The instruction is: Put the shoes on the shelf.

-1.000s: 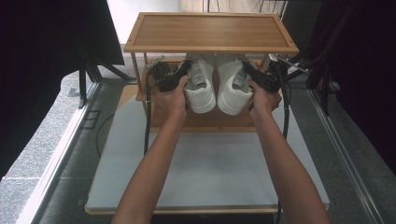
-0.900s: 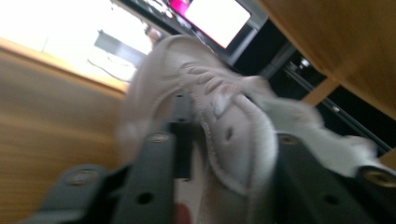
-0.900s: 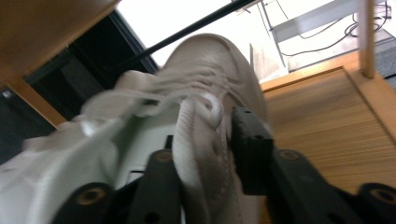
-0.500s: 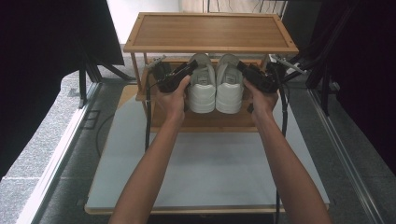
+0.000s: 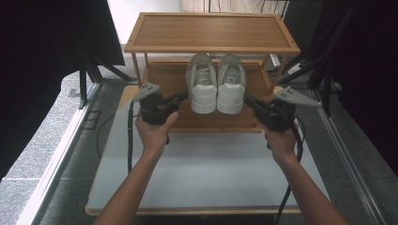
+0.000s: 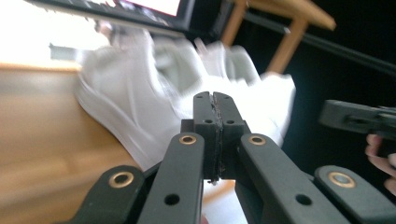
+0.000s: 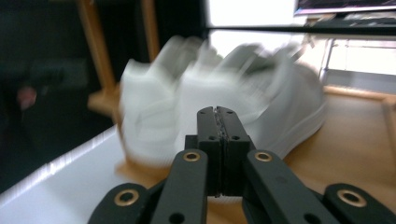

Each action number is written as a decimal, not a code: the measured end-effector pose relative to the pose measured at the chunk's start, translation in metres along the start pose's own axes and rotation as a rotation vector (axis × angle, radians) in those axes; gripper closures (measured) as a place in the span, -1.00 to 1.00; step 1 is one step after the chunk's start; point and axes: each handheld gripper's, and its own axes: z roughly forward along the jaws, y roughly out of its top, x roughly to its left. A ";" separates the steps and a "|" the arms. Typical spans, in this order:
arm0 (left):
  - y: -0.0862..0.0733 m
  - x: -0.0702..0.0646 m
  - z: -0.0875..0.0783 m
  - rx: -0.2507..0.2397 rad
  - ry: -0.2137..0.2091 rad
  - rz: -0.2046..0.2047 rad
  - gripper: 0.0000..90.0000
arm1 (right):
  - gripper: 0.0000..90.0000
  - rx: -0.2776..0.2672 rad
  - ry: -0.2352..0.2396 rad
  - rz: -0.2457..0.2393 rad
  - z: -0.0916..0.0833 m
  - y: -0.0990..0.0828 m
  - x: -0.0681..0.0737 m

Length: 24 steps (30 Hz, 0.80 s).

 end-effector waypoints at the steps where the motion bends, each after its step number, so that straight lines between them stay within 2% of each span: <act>1: -0.006 -0.002 0.002 0.018 -0.012 -0.004 1.00 | 0.98 0.025 0.008 -0.028 0.002 -0.005 0.004; 2: -0.013 -0.006 0.006 0.038 -0.023 0.006 1.00 | 0.98 0.073 0.025 -0.052 0.009 -0.016 0.011; 3: -0.013 -0.006 0.006 0.038 -0.023 0.006 1.00 | 0.98 0.073 0.025 -0.052 0.009 -0.016 0.011; 5: -0.018 -0.010 0.013 0.063 -0.020 0.027 1.00 | 0.98 0.106 0.034 -0.061 0.016 -0.023 0.014; 6: -0.021 -0.011 0.020 0.079 -0.013 0.040 1.00 | 0.98 0.128 0.023 -0.081 0.027 -0.027 0.013; 9: -0.022 -0.011 0.026 0.088 -0.010 0.048 1.00 | 0.99 0.124 0.003 -0.072 0.034 -0.028 0.010; 10: -0.023 -0.011 0.031 0.092 -0.007 0.048 1.00 | 0.98 0.108 0.021 -0.044 0.037 -0.027 0.007; 11: -0.023 -0.011 0.033 0.094 -0.012 0.046 1.00 | 0.99 0.107 0.023 -0.042 0.038 -0.026 0.007; 15: -0.024 -0.012 0.037 0.093 -0.014 0.054 0.99 | 0.99 0.111 0.009 -0.073 0.041 -0.024 0.007; 19: -0.024 -0.015 0.038 0.094 -0.005 0.059 0.99 | 0.99 0.116 -0.001 -0.041 0.047 -0.022 0.003; 21: -0.023 -0.014 0.038 0.099 -0.001 0.063 0.99 | 0.99 0.110 0.008 -0.006 0.051 -0.022 0.002; 24: -0.022 -0.015 0.039 0.106 0.006 0.086 1.00 | 0.98 0.108 0.004 -0.007 0.051 -0.022 0.002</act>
